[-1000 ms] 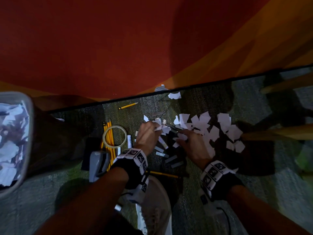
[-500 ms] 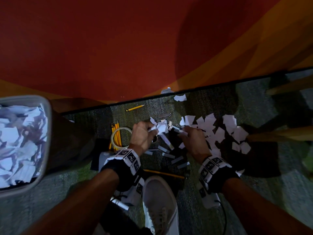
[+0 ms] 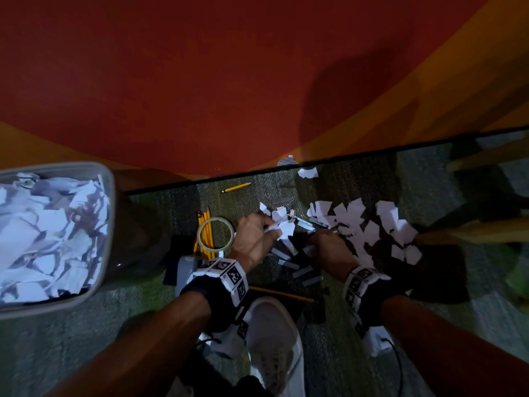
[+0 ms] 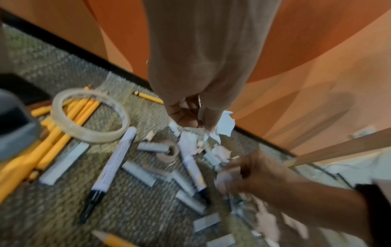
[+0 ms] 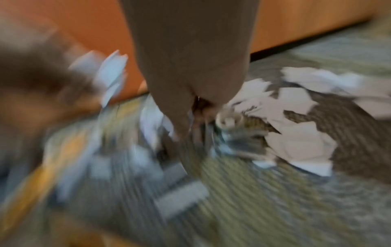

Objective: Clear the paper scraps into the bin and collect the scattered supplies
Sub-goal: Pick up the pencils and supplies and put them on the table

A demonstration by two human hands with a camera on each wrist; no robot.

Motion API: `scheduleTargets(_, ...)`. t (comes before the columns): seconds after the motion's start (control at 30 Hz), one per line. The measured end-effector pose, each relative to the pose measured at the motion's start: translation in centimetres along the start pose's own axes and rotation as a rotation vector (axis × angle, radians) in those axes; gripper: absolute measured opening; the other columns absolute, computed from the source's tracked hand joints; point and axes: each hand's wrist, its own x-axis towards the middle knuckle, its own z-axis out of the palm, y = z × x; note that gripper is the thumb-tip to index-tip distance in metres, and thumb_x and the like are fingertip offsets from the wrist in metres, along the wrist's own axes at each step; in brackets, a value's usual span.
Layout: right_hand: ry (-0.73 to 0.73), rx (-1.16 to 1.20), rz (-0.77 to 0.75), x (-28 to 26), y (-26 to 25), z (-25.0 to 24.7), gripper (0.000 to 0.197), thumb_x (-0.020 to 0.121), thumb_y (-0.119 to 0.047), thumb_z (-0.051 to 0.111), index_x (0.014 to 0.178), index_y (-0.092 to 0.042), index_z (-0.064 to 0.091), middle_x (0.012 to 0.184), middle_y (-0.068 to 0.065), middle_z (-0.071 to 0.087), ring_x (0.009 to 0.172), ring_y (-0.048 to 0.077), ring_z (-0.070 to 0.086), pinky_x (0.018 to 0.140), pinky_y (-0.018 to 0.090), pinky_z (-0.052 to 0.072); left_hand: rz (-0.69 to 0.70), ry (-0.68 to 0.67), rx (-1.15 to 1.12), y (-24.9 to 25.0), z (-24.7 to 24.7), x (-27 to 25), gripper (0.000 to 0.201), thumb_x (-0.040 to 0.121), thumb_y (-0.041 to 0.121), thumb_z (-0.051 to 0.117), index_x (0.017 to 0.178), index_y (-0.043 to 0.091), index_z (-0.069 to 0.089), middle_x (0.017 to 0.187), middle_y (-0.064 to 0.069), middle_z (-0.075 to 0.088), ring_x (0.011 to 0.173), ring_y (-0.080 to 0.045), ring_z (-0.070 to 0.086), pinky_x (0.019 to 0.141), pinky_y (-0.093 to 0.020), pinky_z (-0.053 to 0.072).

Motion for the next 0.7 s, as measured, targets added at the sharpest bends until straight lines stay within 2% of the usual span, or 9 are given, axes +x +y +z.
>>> scheduleTargets(0.07,0.031,0.207,0.047,-0.1,-0.2,-1.4,0.018,0.085,-0.016,0.072,0.072,-0.004,0.071,0.061,0.009,0.063,0.057,0.013,0.060,0.056,0.027,0.042,0.021,-0.003,-0.028,0.5,-1.0,-0.5,0.014,0.089,0.024,0.072,0.079,0.015,0.077,0.077,0.006,0.073,0.069,-0.010,0.066,0.071,-0.025,0.051)
scheduleTargets(0.13,0.099,0.373,0.029,-0.7,-1.1,-3.4,0.027,0.085,-0.019,0.076,0.060,-0.014,0.067,0.046,-0.005,0.050,0.042,-0.001,0.047,0.048,0.020,0.035,0.044,-0.014,-0.014,1.3,-2.5,-1.0,0.022,0.088,0.026,0.073,0.067,0.020,0.071,0.065,0.003,0.070,0.064,-0.012,0.065,0.066,-0.026,0.049)
scheduleTargets(0.2,0.122,0.482,-0.029,-1.2,-2.7,-5.6,0.029,0.083,-0.025,0.080,0.061,-0.010,0.068,0.047,0.003,0.053,0.046,0.002,0.048,0.050,0.022,0.038,0.024,-0.016,-0.011,2.1,-4.4,-1.4,0.021,0.086,0.028,0.076,0.066,0.023,0.072,0.066,0.001,0.070,0.068,-0.014,0.063,0.067,-0.028,0.050)
scheduleTargets(0.27,0.117,0.538,-0.067,-1.9,-5.9,-8.5,0.029,0.079,-0.028,0.082,0.075,-0.001,0.074,0.053,0.011,0.061,0.049,0.006,0.050,0.050,0.023,0.039,-0.010,0.010,-0.062,3.4,-7.3,-2.2,0.016,0.083,0.027,0.080,0.071,0.017,0.077,0.069,-0.001,0.073,0.067,-0.011,0.063,0.066,-0.026,0.050)
scheduleTargets(0.33,0.094,0.664,-0.101,-2.3,-9.3,-11.4,0.020,0.081,-0.019,0.081,0.078,0.000,0.073,0.050,0.000,0.060,0.043,0.001,0.048,0.047,0.016,0.038,-0.041,0.043,-0.143,5.0,-10.7,-3.5,0.013,0.081,0.023,0.082,0.072,0.014,0.078,0.062,0.007,0.070,0.057,-0.003,0.060,0.059,-0.020,0.045)
scheduleTargets(0.4,0.064,0.698,-0.187,-2.7,-13.0,-14.3,0.014,0.084,-0.009,0.077,0.073,-0.004,0.068,0.051,-0.006,0.061,0.044,0.000,0.051,0.048,0.016,0.040,-0.078,0.071,-0.233,6.4,-14.4,-5.0,0.011,0.080,0.016,0.082,0.075,0.007,0.077,0.052,0.013,0.062,0.044,0.002,0.049,0.050,-0.016,0.038)
scheduleTargets(0.47,0.018,0.651,-0.286,-2.4,-17.1,-16.6,0.014,0.085,-0.011,0.076,0.074,-0.009,0.068,0.057,-0.003,0.065,0.048,0.005,0.055,0.049,0.019,0.042,-0.116,0.108,-0.270,7.4,-18.8,-7.2,0.012,0.081,0.012,0.081,0.080,0.001,0.077,0.050,0.009,0.058,0.042,-0.001,0.044,0.046,-0.015,0.035)
scheduleTargets(0.6,-0.077,0.532,-0.449,-1.2,-26.2,-18.9,0.015,0.085,-0.014,0.077,0.072,-0.014,0.069,0.058,0.002,0.064,0.047,0.009,0.050,0.047,0.020,0.040,-0.180,0.236,-0.240,6.6,-27.7,-12.2,0.020,0.079,0.019,0.084,0.080,0.000,0.076,0.062,-0.006,0.062,0.057,-0.016,0.049,0.057,-0.027,0.038)
scheduleTargets(0.7,-0.113,0.346,-0.564,-0.4,-32.7,-18.9,0.019,0.080,-0.018,0.081,0.067,-0.016,0.068,0.053,-0.004,0.057,0.045,0.006,0.046,0.048,0.021,0.037,-0.245,0.337,-0.156,3.7,-32.6,-15.4,0.024,0.079,0.025,0.084,0.078,0.002,0.076,0.056,-0.004,0.061,0.053,-0.015,0.046,0.052,-0.027,0.036)
